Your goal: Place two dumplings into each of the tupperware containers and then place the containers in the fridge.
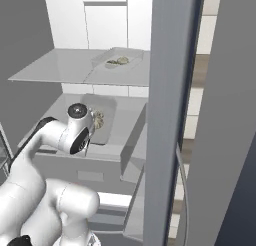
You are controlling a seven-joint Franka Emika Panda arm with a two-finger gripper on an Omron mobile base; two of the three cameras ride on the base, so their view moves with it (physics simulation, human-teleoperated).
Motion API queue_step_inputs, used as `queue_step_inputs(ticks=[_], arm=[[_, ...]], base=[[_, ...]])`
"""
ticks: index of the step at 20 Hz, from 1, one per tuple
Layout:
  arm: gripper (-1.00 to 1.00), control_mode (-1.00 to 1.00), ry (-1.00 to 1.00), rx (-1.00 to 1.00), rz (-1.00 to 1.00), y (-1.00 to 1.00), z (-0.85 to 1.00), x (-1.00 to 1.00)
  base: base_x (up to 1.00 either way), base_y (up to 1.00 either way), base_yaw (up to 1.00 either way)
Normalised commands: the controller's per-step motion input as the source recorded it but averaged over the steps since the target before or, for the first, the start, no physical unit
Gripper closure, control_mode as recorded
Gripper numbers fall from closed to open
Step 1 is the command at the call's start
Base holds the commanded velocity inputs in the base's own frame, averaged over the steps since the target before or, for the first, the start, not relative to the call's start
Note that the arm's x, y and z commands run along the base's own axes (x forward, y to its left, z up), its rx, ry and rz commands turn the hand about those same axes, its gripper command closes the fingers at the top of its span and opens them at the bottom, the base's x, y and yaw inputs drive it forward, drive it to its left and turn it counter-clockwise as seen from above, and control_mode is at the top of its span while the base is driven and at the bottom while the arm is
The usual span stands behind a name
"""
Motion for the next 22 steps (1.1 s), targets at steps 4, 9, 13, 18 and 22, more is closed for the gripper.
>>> queue_step_inputs(ticks=[4,9,13,18,22], arm=[[1.00,-1.00,0.01,0.00,0.00,0.10,-0.55,0.66],[1.00,-1.00,0.02,0.00,0.00,0.07,-0.32,0.45],[1.00,-1.00,0.00,0.00,0.00,0.00,-0.16,0.51],[1.00,-1.00,-0.01,0.00,0.00,0.00,-0.13,0.21],[1.00,-1.00,0.00,0.00,0.00,0.00,-0.07,0.16]], base=[[0.00,0.00,0.00],[0.00,0.00,0.00],[0.00,0.00,0.00],[0.00,0.00,0.00],[0.00,0.00,0.00]])
